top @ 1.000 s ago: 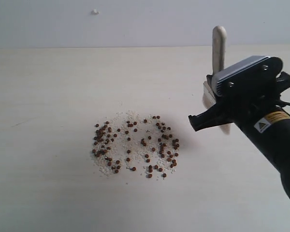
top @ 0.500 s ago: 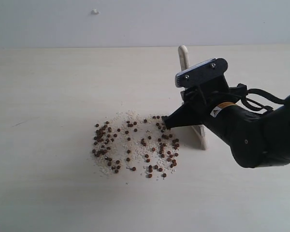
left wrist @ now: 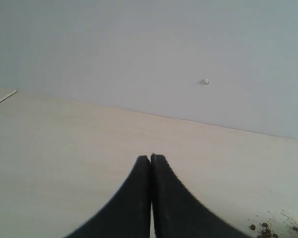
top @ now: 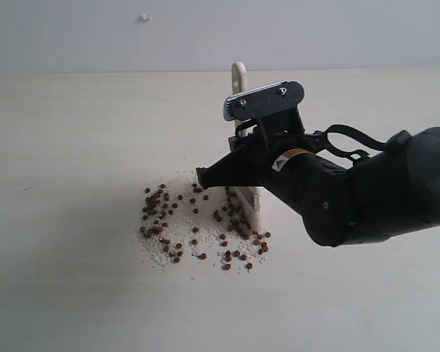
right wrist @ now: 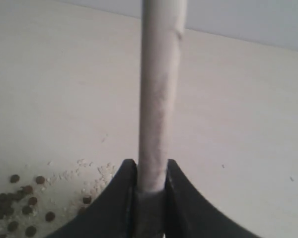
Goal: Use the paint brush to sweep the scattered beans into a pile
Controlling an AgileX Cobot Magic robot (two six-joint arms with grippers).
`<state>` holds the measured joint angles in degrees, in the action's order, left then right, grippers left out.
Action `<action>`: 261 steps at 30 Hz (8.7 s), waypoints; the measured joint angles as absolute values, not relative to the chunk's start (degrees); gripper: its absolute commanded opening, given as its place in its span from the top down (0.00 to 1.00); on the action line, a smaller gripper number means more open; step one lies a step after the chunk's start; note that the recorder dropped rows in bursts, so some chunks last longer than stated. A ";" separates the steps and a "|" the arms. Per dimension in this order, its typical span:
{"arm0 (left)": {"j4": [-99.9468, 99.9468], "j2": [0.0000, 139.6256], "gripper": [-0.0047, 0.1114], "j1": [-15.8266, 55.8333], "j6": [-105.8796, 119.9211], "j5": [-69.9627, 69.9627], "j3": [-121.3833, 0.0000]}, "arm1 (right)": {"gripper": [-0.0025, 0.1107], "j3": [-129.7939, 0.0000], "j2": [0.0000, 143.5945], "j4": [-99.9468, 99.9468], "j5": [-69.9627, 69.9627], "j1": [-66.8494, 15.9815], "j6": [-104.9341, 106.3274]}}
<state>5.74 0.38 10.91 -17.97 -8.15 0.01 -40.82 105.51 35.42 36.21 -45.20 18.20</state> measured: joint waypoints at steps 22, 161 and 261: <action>5.74 0.38 0.96 11.82 -17.97 -8.52 0.01 | 0.98 -42.92 102.41 48.61 44.25 -45.43 52.30; 5.74 0.38 0.96 12.33 -17.62 -8.52 0.01 | 0.98 -70.48 117.59 75.12 41.59 -64.50 30.58; 5.74 0.38 0.96 12.33 -17.40 -8.52 0.01 | 0.98 -88.23 125.18 100.78 45.07 -69.88 73.33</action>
